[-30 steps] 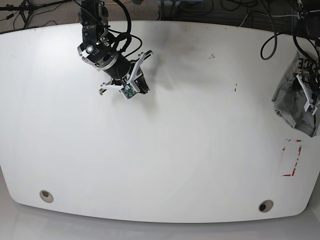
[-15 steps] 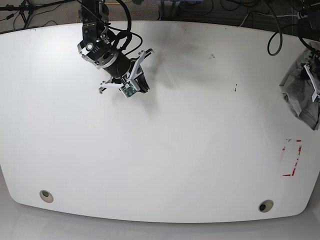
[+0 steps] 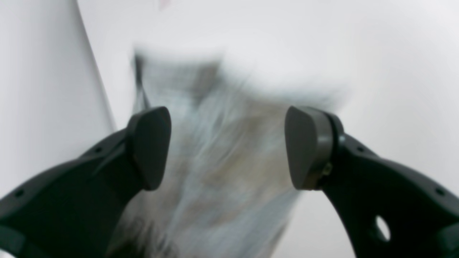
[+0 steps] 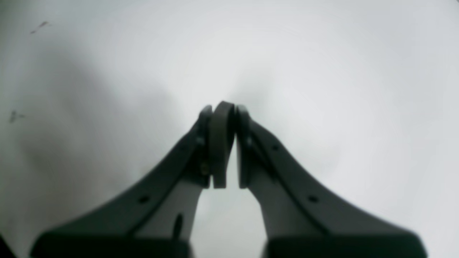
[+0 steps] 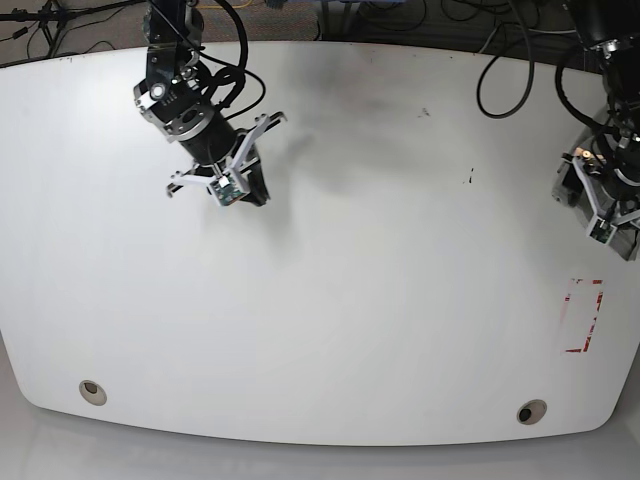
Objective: Fold the T-shirt properly
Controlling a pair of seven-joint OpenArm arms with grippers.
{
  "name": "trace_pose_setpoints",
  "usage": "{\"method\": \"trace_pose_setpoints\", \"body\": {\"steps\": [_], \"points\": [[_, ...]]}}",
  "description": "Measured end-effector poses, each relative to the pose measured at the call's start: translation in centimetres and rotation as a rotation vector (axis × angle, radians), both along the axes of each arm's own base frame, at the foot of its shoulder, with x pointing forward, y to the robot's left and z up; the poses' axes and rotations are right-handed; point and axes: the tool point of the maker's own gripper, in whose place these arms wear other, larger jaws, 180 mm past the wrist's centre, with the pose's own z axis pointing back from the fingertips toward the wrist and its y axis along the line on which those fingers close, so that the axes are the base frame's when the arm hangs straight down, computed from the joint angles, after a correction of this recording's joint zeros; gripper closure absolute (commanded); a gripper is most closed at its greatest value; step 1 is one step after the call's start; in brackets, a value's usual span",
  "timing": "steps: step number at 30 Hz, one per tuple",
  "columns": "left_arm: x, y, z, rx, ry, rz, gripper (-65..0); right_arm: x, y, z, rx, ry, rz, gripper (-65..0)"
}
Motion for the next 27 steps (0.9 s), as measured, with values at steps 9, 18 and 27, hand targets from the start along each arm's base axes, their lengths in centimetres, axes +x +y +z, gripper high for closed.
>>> {"method": "trace_pose_setpoints", "body": {"steps": [9, 18, 27], "points": [[0.2, -9.8, -1.6, -0.28, -0.198, -0.136, -37.9, 0.0, -5.3, -0.6, -0.022, -0.14, -0.12, -4.1], [-4.3, -14.0, -3.3, -0.331, -0.182, -0.113, -37.9, -4.3, -8.5, -2.8, 0.0, -0.116, -0.2, -4.0], [-13.0, -16.1, -6.8, -0.397, -0.008, -0.028, -37.9, -11.6, -8.0, -5.7, 0.086, 0.071, -0.236, -3.8]]}}
